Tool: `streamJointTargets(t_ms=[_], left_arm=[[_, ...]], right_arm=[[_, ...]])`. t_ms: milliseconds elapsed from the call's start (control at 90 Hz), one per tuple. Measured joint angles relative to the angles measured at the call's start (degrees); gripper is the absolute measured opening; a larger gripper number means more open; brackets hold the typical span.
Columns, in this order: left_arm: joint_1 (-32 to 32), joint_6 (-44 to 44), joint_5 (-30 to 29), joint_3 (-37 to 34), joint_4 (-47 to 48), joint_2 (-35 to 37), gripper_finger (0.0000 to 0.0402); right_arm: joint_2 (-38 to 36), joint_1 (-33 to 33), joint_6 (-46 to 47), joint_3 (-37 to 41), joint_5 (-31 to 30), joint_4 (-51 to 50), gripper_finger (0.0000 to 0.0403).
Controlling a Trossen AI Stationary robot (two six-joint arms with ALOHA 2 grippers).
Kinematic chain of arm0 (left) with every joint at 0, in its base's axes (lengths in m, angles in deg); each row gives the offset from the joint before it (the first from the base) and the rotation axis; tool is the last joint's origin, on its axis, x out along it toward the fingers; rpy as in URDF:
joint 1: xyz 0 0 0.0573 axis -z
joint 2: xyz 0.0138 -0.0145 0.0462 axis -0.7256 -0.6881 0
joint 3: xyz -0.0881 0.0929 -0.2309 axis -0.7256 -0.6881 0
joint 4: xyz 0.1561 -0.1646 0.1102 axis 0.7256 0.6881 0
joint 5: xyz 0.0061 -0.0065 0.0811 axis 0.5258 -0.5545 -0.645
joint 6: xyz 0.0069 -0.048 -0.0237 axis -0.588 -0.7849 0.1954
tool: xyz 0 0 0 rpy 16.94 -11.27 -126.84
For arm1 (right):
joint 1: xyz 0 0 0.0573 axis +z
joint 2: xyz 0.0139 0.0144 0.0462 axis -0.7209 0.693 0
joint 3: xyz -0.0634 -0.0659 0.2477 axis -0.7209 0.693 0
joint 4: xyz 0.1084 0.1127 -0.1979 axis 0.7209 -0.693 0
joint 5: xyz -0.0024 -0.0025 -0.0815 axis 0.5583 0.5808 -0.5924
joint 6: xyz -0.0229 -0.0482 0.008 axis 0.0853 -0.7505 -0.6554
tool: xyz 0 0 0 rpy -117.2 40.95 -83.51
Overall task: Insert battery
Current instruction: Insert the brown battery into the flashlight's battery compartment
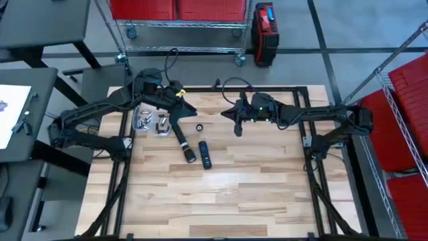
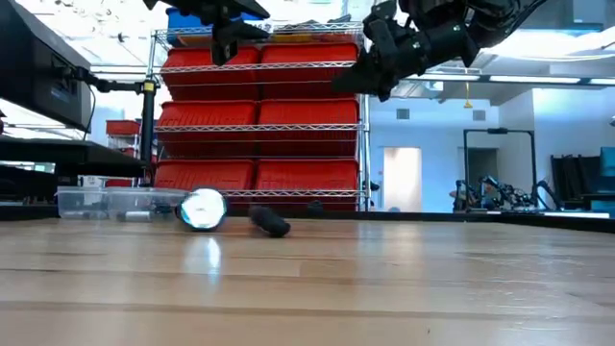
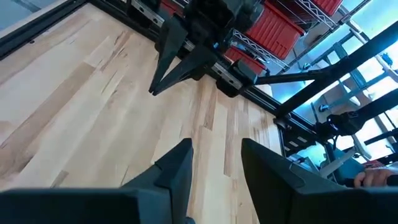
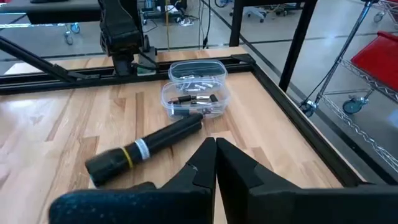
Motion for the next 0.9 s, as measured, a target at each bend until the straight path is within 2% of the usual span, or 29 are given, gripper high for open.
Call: streamJointTargets(t_ms=[144, 233, 344, 500, 611, 700, 811, 900], left_arm=[[0.02, 0.04, -0.1, 0.02, 5.41, 0.0, 0.0118], [0.06, 0.62, -2.78, -0.35, 10.97, 0.02, 0.0118], [0.95, -0.29, -7.77, -1.93, 18.17, 0.02, 0.0118], [2.85, -4.31, -10.64, -5.77, 24.83, 0.02, 0.0118], [5.36, -9.31, -14.15, -9.66, 25.24, 0.02, 0.0118], [7.55, -16.7, -17.67, -13.15, 25.37, 0.02, 0.0118], [10.02, -25.86, -22.04, -15.97, 25.27, 0.02, 0.0118], [11.43, -29.93, -25.17, -16.8, 24.59, 0.02, 0.0118]], right_arm=[[0.0, 0.0, 3.63, 0.0, 0.02, -0.37, 0.0003], [0.0, -0.17, 6.27, 0.0, 0.04, -1.19, 0.0016], [0.07, -0.39, 11.57, 0.0, 0.26, -2.5, 0.0054], [0.11, -0.37, 17.89, 0.02, 0.24, -4.56, 0.0125], [2.07, -0.47, 21.82, -0.03, 0.38, -2.85, 0.0171], [4.79, -0.67, 26.56, -0.13, 0.97, -2.26, 0.0198], [8.16, -0.11, 29.25, -0.68, 2.54, -2.4, 0.022], [9.52, 0.69, 29.43, -0.76, 3.5, -2.4, 0.0229]])
